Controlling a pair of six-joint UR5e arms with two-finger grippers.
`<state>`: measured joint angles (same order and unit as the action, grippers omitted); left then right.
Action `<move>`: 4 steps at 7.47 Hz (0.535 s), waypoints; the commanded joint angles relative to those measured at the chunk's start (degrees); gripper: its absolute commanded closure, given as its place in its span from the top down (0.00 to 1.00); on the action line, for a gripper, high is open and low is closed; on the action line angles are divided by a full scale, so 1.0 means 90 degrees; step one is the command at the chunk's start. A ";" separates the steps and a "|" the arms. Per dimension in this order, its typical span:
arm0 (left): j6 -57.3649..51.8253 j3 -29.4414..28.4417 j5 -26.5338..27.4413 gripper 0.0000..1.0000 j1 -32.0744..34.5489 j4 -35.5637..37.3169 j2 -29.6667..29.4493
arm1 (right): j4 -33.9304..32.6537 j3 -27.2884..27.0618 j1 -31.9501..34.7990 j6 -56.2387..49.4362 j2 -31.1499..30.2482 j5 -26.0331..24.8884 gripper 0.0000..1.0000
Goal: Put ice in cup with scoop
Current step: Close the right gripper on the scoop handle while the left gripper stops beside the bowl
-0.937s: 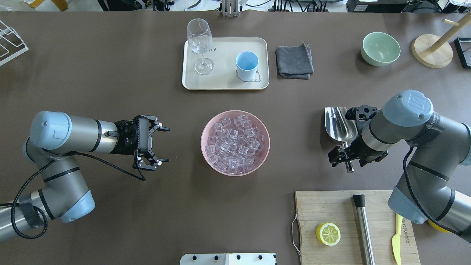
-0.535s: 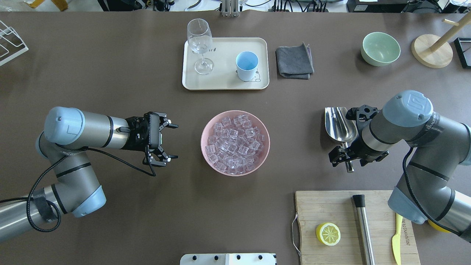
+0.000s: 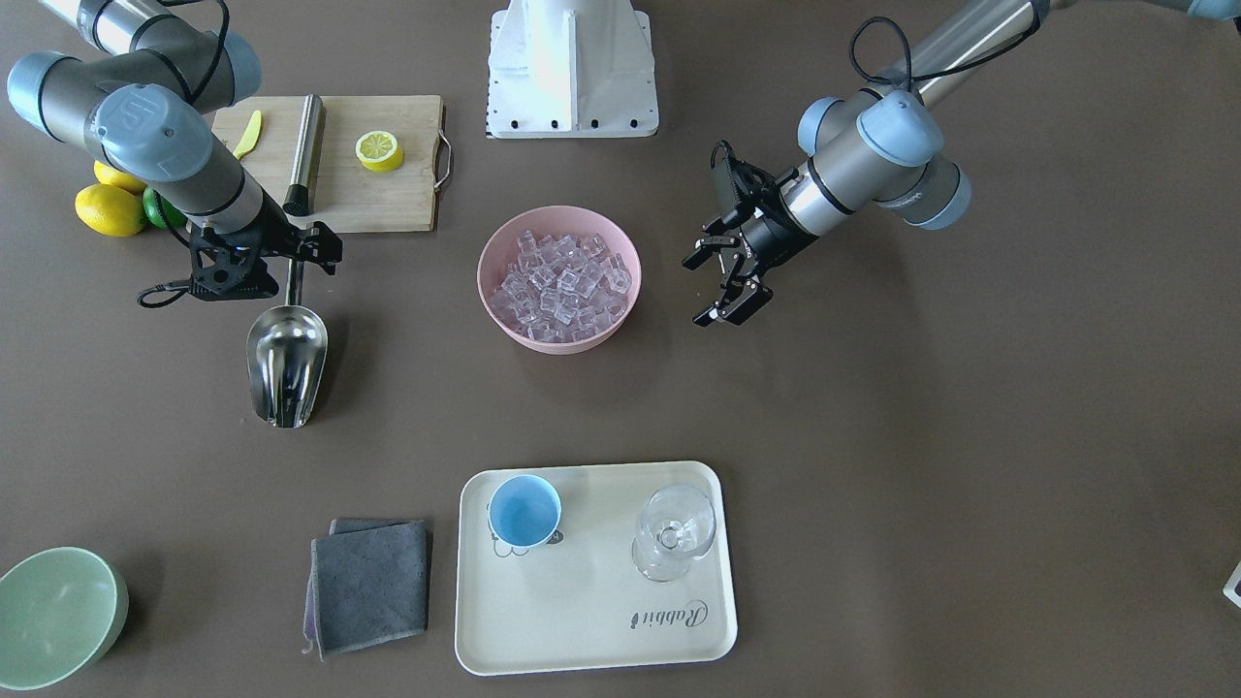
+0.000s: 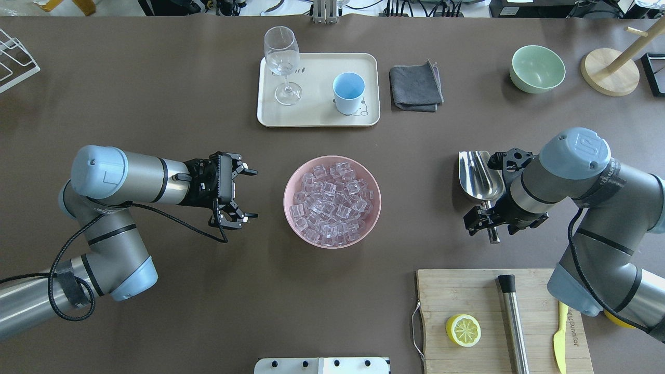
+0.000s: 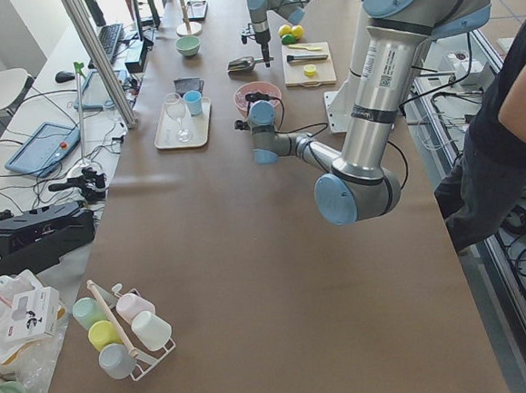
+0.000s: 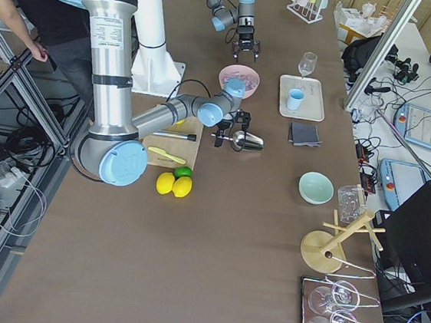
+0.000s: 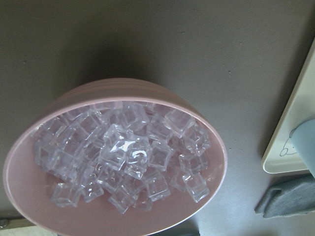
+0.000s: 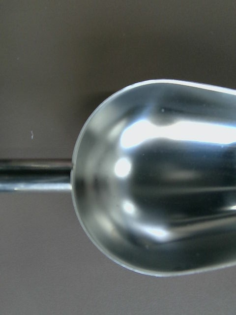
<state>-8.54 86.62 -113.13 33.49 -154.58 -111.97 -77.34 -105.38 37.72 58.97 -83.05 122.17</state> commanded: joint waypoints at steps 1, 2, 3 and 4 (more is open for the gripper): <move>0.0011 -0.0432 0.0225 0.99 0.0029 -0.0012 -0.0369 | -0.0010 0.0000 -0.0012 0.0000 0.0010 0.0000 0.90; 0.0011 -0.0512 0.0274 0.99 0.0029 -0.0003 -0.0497 | 0.0009 -0.0009 -0.0031 0.0242 0.0019 -0.0029 0.16; 0.0011 -0.0522 0.0265 0.99 0.0029 -0.0003 -0.0499 | 0.0019 -0.0009 -0.0041 0.0390 0.0029 -0.0088 0.00; 0.0011 -0.0523 0.0265 0.99 0.0029 -0.0032 -0.0499 | 0.0019 -0.0009 -0.0041 0.0381 0.0029 -0.0078 0.00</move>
<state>-8.44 82.32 -110.89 33.74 -154.62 -116.05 -77.25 -105.45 37.44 61.35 -82.86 121.71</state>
